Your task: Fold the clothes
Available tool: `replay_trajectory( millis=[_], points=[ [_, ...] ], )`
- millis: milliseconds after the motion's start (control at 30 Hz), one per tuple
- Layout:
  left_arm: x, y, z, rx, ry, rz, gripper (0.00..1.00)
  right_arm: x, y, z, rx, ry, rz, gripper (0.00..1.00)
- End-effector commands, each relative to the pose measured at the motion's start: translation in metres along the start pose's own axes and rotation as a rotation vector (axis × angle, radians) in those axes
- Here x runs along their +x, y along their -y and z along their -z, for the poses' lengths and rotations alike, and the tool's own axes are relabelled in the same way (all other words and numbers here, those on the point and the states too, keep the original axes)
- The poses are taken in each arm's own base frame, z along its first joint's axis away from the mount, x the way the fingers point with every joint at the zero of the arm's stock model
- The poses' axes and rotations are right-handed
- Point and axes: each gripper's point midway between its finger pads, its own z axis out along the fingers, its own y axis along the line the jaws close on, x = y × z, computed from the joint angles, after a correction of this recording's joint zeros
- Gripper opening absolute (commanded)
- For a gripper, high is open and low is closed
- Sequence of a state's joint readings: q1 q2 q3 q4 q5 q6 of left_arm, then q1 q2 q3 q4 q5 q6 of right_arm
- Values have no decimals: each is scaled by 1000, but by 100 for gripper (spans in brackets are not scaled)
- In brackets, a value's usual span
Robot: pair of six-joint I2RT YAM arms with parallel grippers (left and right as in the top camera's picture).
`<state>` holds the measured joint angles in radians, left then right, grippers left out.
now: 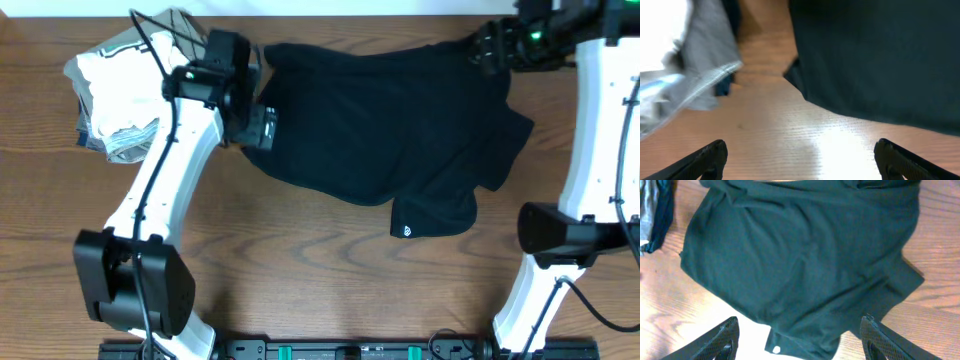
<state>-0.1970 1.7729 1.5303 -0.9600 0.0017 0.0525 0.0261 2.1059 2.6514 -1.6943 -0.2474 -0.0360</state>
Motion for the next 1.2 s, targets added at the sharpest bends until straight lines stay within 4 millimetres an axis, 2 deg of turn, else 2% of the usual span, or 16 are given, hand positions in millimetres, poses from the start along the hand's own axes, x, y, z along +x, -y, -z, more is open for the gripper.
replay_trajectory(
  millis=[0, 133, 200, 233, 333, 467, 533, 733, 867, 1000, 1033, 1133, 1167],
  points=[
    [17, 5, -24, 39, -49, 6, 95, 4, -20, 10, 34, 17, -4, 74],
    [19, 5, -45, 40, -23, 11, 94, 11, -44, 0, 13, -21, 43, 65],
    [18, 5, -52, 39, -10, 13, 91, 16, -52, -7, 9, -47, 53, 56],
    [18, 5, -56, 40, -6, 14, 89, 18, -54, -10, 18, -58, 48, 54],
    [17, 6, -67, 39, -8, 38, 84, 24, -54, -18, 110, -82, 26, 52],
    [21, 7, -87, 38, -44, 75, 72, 32, -64, -27, 172, -108, 47, 47],
    [25, 7, -97, 36, -68, 79, 69, 37, -69, -31, 189, -121, 56, 42],
    [35, 9, -129, 29, -129, 139, 57, 45, -85, -45, 186, -152, 74, 41],
    [38, 8, -136, 24, -144, 152, 48, 44, -87, -47, 183, -144, 53, 30],
    [38, 7, -136, 23, -142, 163, 31, 36, -88, -46, 181, -102, 14, 24],
    [38, 7, -136, 22, -143, 167, 27, 33, -86, -46, 187, -90, -1, 20],
    [38, 4, -137, 20, -143, 186, 6, 21, -79, -45, 195, -43, -24, 18],
    [38, 3, -137, 19, -142, 191, 6, 17, -75, -44, 197, -29, -32, 17]
  ],
)
